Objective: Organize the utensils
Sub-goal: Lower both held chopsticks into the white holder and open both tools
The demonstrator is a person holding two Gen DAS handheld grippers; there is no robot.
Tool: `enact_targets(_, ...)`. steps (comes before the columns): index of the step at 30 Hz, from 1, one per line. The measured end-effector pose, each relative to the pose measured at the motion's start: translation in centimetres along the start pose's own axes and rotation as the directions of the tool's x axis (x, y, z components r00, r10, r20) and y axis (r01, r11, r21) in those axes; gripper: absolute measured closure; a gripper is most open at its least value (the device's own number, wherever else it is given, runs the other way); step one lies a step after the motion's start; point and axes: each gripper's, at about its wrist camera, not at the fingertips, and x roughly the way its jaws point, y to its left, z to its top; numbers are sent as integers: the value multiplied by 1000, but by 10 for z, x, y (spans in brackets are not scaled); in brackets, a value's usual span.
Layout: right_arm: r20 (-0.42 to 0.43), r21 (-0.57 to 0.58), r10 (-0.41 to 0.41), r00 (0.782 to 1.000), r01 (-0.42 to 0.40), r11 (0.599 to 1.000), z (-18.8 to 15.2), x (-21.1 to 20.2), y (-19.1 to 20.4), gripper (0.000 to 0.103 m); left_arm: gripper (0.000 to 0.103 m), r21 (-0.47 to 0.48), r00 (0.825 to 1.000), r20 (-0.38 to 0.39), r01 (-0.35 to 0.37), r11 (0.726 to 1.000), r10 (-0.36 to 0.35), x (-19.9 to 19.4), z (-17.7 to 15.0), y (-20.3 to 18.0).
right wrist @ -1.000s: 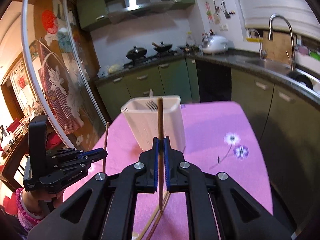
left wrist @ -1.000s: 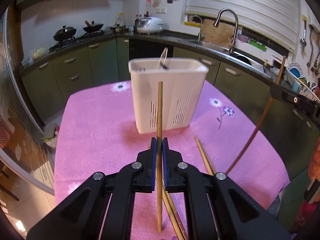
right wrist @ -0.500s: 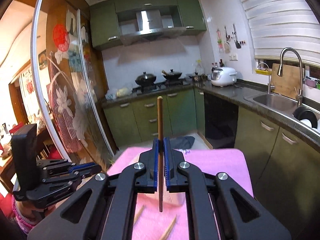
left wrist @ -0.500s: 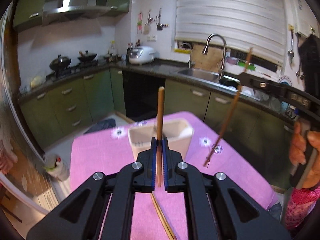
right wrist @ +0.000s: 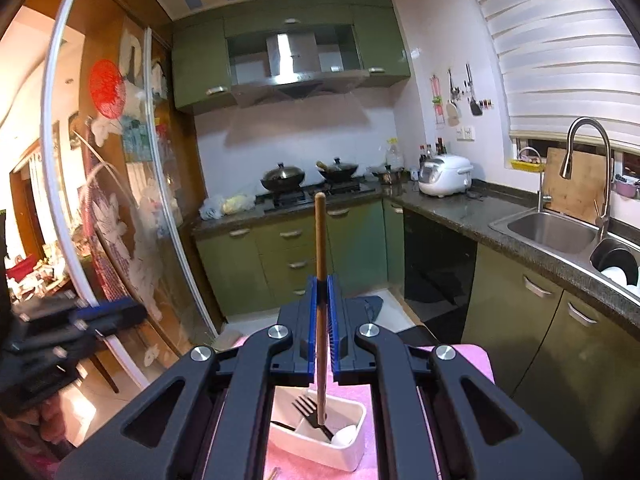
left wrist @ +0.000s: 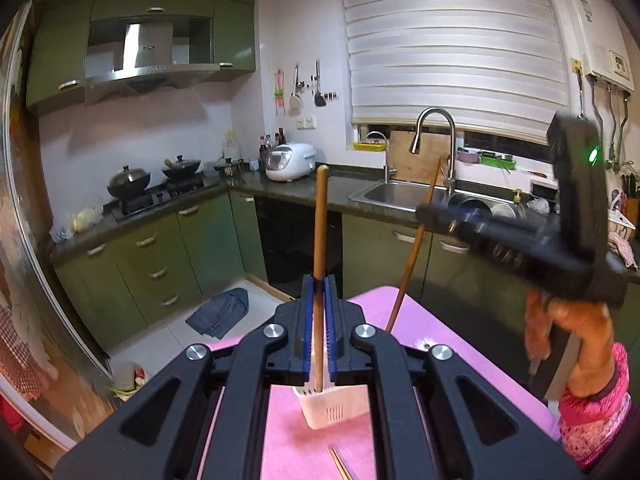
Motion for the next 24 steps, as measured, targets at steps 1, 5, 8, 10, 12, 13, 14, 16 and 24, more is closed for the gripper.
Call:
enact_targets(1,-19,1,-10,1000,10,1000,-4,12,-2,97,97,4,1000,-1,-3,1000,3,5,2,-2)
enact_targets(5,-94,11,-25,995,27,1000,-30,47,-8,97,97,-2,1000,-26,-9,1000,9,32,-2,-4)
enact_targets(8,-150,5,-32,988,34,999,-55,66,-8,97,97,-16,998,-69,-15,1000,14,63,-15,-3)
enact_targets(10,-181,-7,-38,983,37,999,-69,77,-7,97,97,-30,994,-111,-16,999,12,82,-26,-1)
enact_targets(12,-202,-14,-40,979,38,999,-82,84,-6,97,97,-39,988,-152,-20,999,13,97,-38,1)
enact_targets(13,-209,-20,-43,977,40,999,-89,85,-5,97,97,-46,985,-172,-22,999,14,104,-44,3)
enact_targets(14,-216,-28,-48,975,42,999,-96,87,-3,97,97,-52,981,-194,-23,998,12,110,-50,4)
enact_targets(16,-223,-40,-52,973,44,998,-103,89,-1,97,97,-59,975,-220,-25,998,11,116,-61,6)
enact_targets(24,-192,-61,-56,980,45,997,-113,64,5,68,68,-78,964,-267,-7,997,-14,103,-99,10)
